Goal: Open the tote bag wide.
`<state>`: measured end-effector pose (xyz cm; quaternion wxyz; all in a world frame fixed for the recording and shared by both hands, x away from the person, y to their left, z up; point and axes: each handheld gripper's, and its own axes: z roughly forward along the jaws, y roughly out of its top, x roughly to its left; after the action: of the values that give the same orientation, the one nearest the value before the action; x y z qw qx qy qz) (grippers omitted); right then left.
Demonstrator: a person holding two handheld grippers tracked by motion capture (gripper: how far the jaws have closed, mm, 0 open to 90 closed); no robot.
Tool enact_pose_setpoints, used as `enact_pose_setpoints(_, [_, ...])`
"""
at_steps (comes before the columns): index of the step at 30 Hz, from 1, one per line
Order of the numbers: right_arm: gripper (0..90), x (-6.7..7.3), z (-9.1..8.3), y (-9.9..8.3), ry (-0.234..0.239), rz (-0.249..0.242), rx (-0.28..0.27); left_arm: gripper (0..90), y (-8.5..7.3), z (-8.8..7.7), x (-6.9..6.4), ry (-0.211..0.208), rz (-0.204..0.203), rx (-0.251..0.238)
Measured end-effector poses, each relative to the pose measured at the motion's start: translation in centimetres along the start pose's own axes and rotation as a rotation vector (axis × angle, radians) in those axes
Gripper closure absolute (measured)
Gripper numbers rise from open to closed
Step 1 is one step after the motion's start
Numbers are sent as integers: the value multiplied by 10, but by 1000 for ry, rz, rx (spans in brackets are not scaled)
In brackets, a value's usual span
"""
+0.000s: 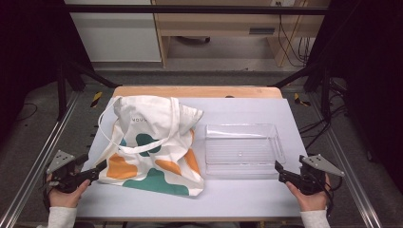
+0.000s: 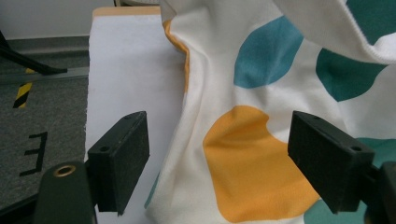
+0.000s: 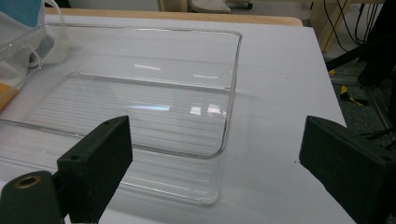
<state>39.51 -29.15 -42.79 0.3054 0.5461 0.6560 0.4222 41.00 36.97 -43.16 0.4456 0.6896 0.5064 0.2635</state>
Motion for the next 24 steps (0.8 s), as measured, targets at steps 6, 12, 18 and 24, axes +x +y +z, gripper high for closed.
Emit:
enact_pose_setpoints(6, [124, 7, -4, 8, 22, -11, -18, 233, 7, -3, -2, -11, 2, -23])
enact_pose_setpoints(12, [146, 18, -6, 19, 53, -13, -29, 251, 15, -6, -3, -27, -4, -46])
enact_pose_setpoints(18, [149, 31, -3, 32, 93, -24, -37, 264, 23, -10, -1, -41, -28, -73])
enact_pose_setpoints(24, [152, 43, 1, 40, 127, -37, -31, 274, 33, -15, -1, -44, -25, -94])
